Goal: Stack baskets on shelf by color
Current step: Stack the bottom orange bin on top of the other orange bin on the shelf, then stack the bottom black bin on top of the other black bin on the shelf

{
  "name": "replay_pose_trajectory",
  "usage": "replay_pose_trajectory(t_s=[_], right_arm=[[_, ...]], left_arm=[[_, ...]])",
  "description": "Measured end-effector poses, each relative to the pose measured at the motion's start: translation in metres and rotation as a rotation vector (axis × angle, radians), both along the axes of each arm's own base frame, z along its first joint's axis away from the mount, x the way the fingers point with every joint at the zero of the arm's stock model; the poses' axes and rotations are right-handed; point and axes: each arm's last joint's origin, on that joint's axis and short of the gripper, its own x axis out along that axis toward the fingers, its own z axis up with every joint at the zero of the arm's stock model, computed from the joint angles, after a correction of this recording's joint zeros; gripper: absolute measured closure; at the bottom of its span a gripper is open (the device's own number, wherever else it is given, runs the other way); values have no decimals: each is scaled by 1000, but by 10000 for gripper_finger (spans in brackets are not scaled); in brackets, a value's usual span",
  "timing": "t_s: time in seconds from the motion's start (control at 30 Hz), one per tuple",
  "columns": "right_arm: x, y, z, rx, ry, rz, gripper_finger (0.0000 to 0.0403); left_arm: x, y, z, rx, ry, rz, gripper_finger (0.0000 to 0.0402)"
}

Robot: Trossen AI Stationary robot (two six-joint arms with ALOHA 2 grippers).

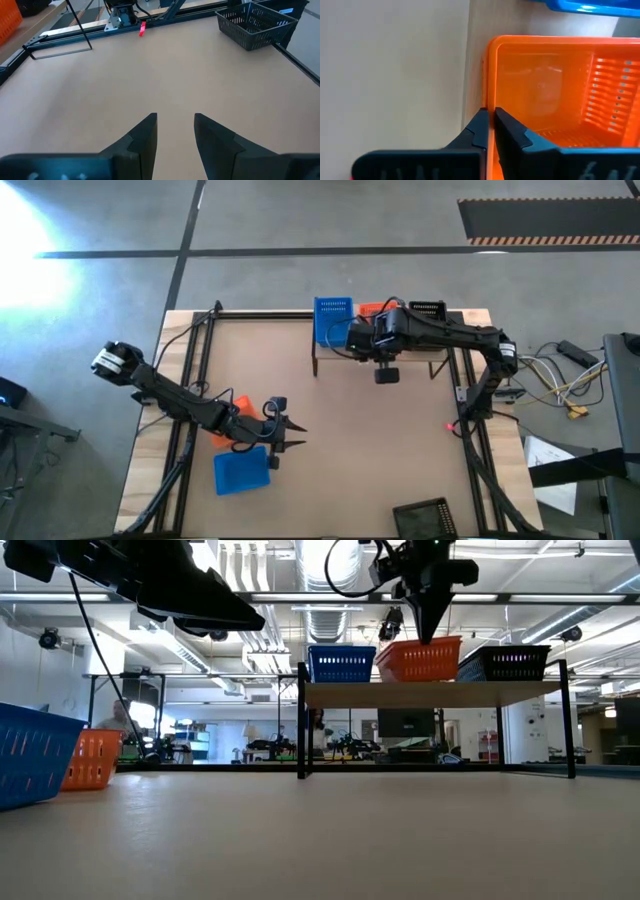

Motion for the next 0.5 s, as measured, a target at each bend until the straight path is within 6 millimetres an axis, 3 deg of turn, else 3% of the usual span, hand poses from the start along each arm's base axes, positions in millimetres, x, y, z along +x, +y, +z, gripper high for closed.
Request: replay_pose_trajectory(t_s=[0.37, 0.5], right_arm=[[-1, -3, 2, -101, -11, -61, 300], [-6, 2, 9, -100, -78, -159, 284]], left_arm=[[0, 0, 0, 0, 0, 0, 288], [0, 0, 0, 0, 1, 0, 288]])
